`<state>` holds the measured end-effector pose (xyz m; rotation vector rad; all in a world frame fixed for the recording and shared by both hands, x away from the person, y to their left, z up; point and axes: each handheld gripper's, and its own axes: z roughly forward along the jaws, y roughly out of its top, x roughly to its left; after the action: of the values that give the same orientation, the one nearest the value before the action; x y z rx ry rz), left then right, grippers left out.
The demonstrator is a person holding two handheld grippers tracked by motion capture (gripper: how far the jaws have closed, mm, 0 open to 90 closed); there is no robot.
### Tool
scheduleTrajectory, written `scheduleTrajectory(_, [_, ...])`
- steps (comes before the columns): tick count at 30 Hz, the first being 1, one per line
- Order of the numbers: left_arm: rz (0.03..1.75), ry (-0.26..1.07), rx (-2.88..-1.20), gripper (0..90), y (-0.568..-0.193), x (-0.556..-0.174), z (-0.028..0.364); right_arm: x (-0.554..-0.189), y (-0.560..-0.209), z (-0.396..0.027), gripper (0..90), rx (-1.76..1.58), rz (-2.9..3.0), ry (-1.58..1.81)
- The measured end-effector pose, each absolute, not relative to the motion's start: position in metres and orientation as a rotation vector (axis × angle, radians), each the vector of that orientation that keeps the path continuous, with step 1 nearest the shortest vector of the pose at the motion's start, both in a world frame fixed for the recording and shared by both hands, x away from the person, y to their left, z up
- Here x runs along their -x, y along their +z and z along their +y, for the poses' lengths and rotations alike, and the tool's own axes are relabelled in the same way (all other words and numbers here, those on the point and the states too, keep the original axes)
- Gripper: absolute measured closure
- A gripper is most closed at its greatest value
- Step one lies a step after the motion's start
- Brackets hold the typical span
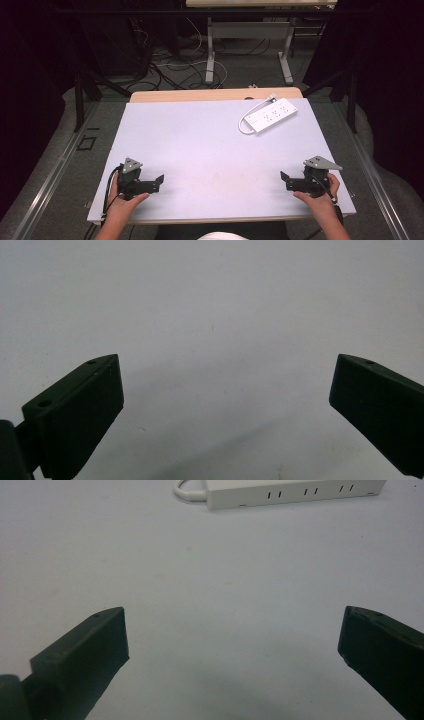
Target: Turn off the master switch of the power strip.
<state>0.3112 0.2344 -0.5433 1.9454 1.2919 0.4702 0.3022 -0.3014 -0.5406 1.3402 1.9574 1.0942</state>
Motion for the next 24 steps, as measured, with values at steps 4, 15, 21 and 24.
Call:
scheduleTrajectory(4, [1.292, 0.468, -1.938, 1.0, -0.543, -0.310, 0.235, -0.302, -0.541, -0.301, 0.0, -1.346, 1.973, 1.092])
scheduleTrajectory(15, [1.304, 0.477, -1.916, 1.3, -0.542, -0.302, 0.239, -0.307, -0.537, -0.296, 0.0, -1.317, 1.983, 1.079])
scheduleTrajectory(21, [1.299, 0.483, -1.920, 1.3, -0.540, -0.300, 0.241, -0.309, -0.534, -0.295, 0.0, -1.315, 2.002, 1.069])
scheduleTrajectory(24, [1.302, 0.485, -1.915, 1.3, -0.540, -0.299, 0.241, -0.311, -0.534, -0.294, 0.0, -1.310, 2.007, 1.072])
